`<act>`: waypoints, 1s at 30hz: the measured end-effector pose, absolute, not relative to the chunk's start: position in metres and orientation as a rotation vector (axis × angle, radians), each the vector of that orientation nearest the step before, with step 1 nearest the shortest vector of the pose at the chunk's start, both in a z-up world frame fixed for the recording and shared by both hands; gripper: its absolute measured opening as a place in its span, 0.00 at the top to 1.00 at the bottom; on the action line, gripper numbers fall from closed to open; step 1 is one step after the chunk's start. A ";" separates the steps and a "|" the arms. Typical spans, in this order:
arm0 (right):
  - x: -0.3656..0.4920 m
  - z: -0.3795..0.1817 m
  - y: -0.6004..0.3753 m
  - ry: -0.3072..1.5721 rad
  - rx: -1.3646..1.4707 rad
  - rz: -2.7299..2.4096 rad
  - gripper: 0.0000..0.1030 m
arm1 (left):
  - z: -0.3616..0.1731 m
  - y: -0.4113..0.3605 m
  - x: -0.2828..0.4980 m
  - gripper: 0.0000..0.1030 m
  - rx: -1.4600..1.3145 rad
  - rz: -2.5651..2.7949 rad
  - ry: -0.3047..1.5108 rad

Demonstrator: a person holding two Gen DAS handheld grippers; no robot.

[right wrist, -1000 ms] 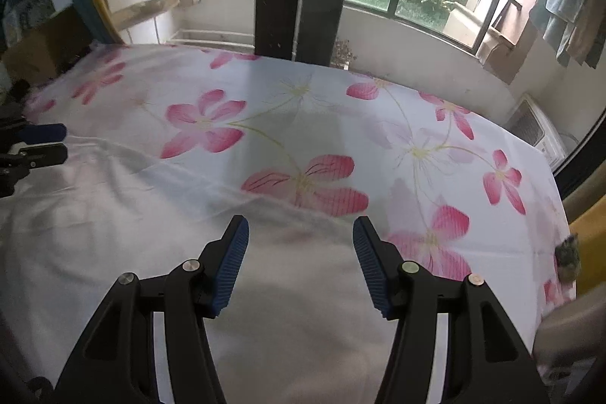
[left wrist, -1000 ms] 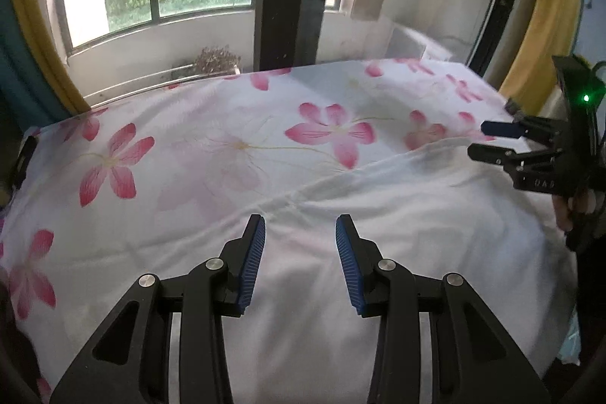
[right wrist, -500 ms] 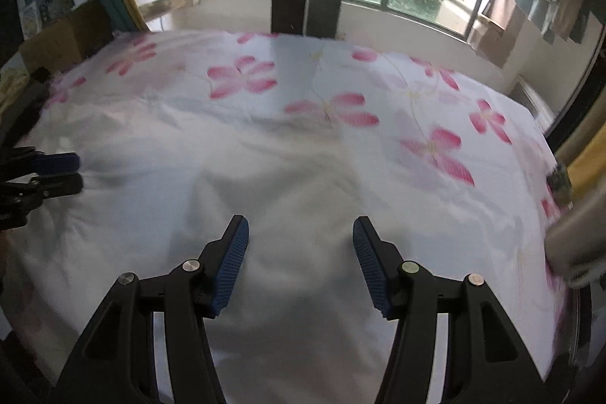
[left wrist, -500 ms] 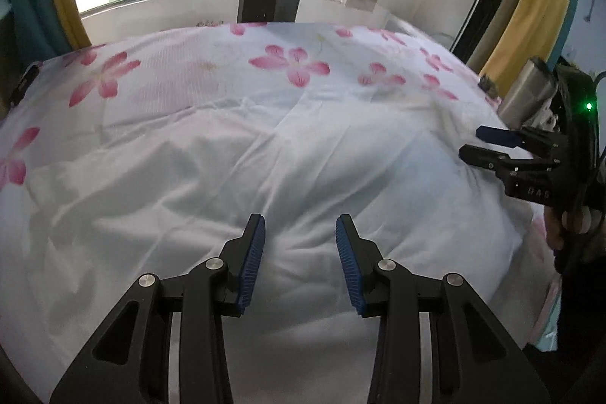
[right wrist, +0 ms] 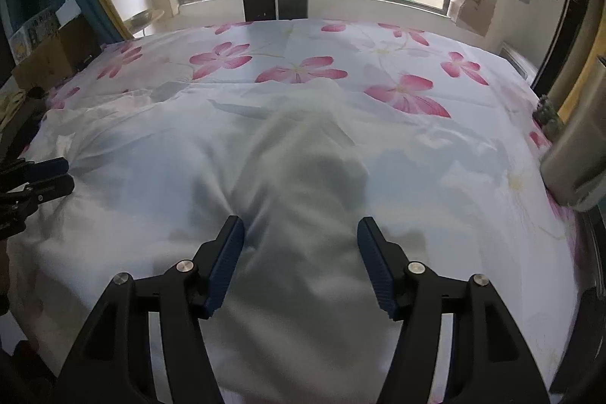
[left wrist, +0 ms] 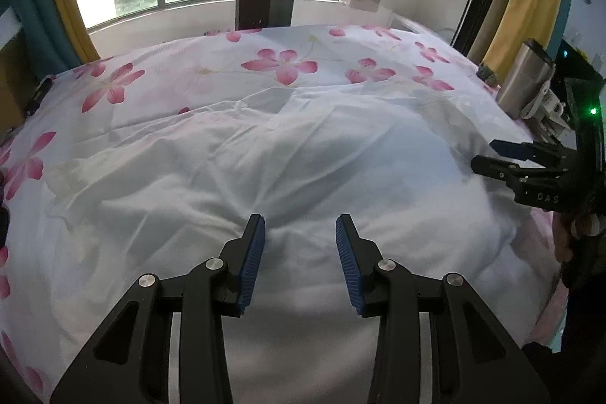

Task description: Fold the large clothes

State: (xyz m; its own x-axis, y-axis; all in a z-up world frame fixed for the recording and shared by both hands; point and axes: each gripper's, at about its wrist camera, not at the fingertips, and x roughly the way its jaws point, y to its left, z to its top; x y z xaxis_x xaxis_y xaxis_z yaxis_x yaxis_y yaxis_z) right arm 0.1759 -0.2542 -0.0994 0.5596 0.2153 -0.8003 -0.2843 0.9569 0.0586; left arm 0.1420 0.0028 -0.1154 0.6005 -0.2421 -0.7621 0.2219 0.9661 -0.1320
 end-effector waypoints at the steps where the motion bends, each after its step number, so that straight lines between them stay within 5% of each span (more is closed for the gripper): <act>1: 0.173 -0.098 -0.257 0.927 -0.075 0.292 0.40 | -0.113 0.000 0.139 0.60 -0.027 -0.271 0.880; 30: 0.091 -0.114 -0.351 0.961 0.145 0.177 0.25 | -0.105 -0.041 0.130 0.60 -0.037 -0.305 0.839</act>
State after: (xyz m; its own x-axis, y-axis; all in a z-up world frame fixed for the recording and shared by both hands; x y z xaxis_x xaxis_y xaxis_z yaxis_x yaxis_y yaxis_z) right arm 0.0906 -0.3509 -0.1143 0.5606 0.2138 -0.8000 -0.0852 0.9759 0.2011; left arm 0.1297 -0.0409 -0.1054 0.6273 -0.2803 -0.7265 0.2510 0.9560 -0.1521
